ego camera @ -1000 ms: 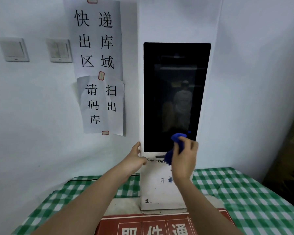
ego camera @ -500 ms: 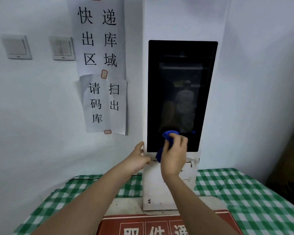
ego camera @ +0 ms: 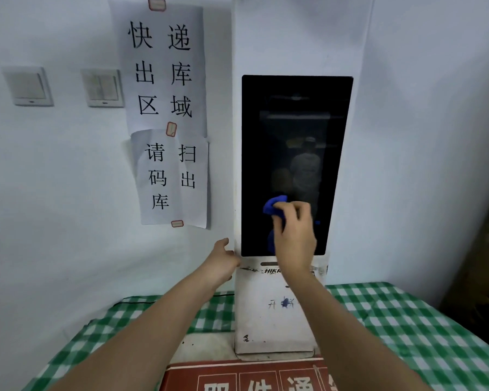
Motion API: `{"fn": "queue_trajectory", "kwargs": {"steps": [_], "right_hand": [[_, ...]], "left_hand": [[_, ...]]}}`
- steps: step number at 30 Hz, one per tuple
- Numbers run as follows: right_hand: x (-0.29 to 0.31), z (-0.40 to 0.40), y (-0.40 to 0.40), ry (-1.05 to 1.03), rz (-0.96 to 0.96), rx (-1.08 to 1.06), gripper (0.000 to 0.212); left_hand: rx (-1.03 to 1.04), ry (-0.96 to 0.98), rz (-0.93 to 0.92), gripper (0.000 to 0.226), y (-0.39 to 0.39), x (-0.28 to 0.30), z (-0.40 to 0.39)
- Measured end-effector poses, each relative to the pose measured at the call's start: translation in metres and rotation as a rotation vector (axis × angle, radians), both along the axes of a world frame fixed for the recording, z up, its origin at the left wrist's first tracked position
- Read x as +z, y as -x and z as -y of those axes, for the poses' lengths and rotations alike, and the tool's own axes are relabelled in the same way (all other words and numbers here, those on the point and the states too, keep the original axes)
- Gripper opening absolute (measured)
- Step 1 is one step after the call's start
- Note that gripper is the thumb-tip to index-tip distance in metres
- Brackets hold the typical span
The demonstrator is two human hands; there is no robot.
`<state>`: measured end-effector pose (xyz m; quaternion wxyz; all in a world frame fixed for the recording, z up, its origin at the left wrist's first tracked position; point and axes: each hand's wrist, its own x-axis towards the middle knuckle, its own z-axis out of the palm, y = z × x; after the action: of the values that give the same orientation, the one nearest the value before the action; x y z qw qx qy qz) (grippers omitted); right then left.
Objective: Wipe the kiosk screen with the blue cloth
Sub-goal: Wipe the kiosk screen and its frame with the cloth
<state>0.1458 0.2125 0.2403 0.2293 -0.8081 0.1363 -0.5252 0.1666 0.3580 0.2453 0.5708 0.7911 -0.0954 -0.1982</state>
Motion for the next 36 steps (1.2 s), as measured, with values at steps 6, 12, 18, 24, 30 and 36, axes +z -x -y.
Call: {"fn": "queue_trajectory", "kwargs": {"steps": [6,12,18,24,30,36], "right_hand": [[0.014,0.058,0.019,-0.472,0.183,-0.186,0.021],[0.018,0.025,0.004,-0.293,0.152,-0.153,0.02],[0.028,-0.026,-0.011,-0.029,0.041,-0.027,0.021],[0.029,-0.045,-0.015,0.346,-0.319,0.139,0.026],[0.022,-0.05,0.012,0.26,-0.486,0.227,0.026],[0.017,-0.044,0.053,-0.103,-0.507,0.26,0.026]], "left_hand": [[-0.004,0.01,0.08,0.074,0.007,0.009,0.013],[0.001,-0.005,0.108,0.075,0.014,0.014,0.019],[-0.03,-0.124,0.086,0.073,0.013,0.012,0.003],[-0.008,-0.191,0.077,0.072,0.02,0.015,-0.013],[0.006,-0.195,0.067,0.073,0.037,0.023,-0.03],[-0.004,-0.116,0.049,0.058,0.065,0.032,-0.04]]}}
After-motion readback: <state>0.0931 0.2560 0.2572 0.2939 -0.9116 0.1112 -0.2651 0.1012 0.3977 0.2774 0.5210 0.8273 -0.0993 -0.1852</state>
